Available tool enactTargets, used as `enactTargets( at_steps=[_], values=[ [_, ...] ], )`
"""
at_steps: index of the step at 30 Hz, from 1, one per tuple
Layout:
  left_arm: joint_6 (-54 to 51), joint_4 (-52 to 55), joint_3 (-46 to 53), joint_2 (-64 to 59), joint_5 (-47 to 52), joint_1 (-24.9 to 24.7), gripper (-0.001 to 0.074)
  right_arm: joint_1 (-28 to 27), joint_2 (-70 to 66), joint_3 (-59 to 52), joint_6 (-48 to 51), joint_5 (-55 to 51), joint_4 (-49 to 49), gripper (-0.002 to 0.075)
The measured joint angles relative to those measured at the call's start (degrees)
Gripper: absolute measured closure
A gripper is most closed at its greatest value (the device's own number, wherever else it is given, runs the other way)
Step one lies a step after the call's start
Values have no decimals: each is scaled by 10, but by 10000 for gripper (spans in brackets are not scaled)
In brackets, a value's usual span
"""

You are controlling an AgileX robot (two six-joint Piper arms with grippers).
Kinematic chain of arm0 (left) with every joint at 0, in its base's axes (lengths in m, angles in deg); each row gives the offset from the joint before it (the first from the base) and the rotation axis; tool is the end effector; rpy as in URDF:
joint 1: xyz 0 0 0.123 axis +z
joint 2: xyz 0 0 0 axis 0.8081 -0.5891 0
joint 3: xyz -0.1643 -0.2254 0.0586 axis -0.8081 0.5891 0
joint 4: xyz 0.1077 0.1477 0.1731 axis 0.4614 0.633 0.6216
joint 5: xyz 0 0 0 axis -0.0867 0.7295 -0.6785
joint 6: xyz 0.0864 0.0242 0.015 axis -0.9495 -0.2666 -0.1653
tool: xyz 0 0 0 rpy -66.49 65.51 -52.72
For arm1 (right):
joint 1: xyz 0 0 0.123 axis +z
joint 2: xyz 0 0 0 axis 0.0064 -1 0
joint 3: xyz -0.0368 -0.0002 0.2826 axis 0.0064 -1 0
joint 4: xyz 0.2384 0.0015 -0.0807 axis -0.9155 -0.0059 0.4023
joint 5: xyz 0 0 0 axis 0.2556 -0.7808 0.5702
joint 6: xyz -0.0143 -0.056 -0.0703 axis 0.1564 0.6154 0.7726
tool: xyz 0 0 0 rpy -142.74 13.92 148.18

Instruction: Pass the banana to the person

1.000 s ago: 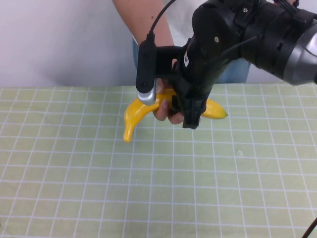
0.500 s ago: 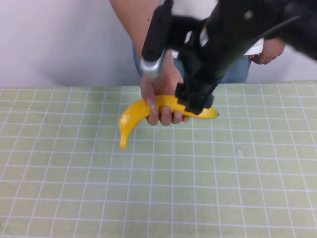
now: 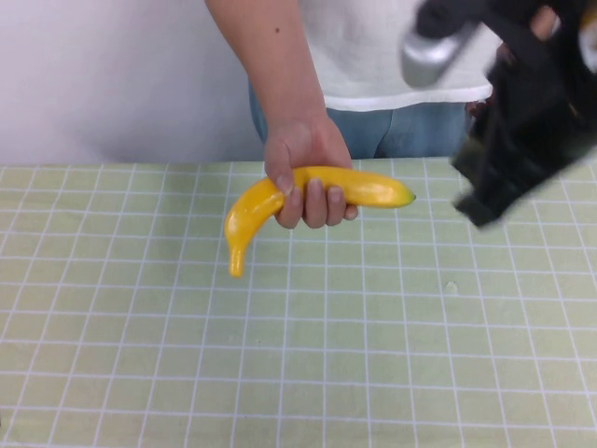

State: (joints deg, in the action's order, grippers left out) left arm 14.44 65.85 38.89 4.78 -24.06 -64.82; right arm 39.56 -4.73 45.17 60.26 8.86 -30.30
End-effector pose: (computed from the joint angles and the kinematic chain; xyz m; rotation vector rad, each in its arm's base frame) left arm 0.0525 -0.0068 0.1734 0.3411 1.8239 0.0444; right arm 0.2168 0.1653 0.4272 -1.1008 2.2606 0.0082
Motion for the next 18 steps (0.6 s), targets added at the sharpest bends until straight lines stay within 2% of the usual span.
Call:
enactTargets(
  at_steps=[6,18],
  values=[
    [0,0,0,0,0,0,734,0,48,-104,-88,-4,-21,732],
    [0,0,0,0,0,0,734,0,35,-134,-96,9,31,732]
  ],
)
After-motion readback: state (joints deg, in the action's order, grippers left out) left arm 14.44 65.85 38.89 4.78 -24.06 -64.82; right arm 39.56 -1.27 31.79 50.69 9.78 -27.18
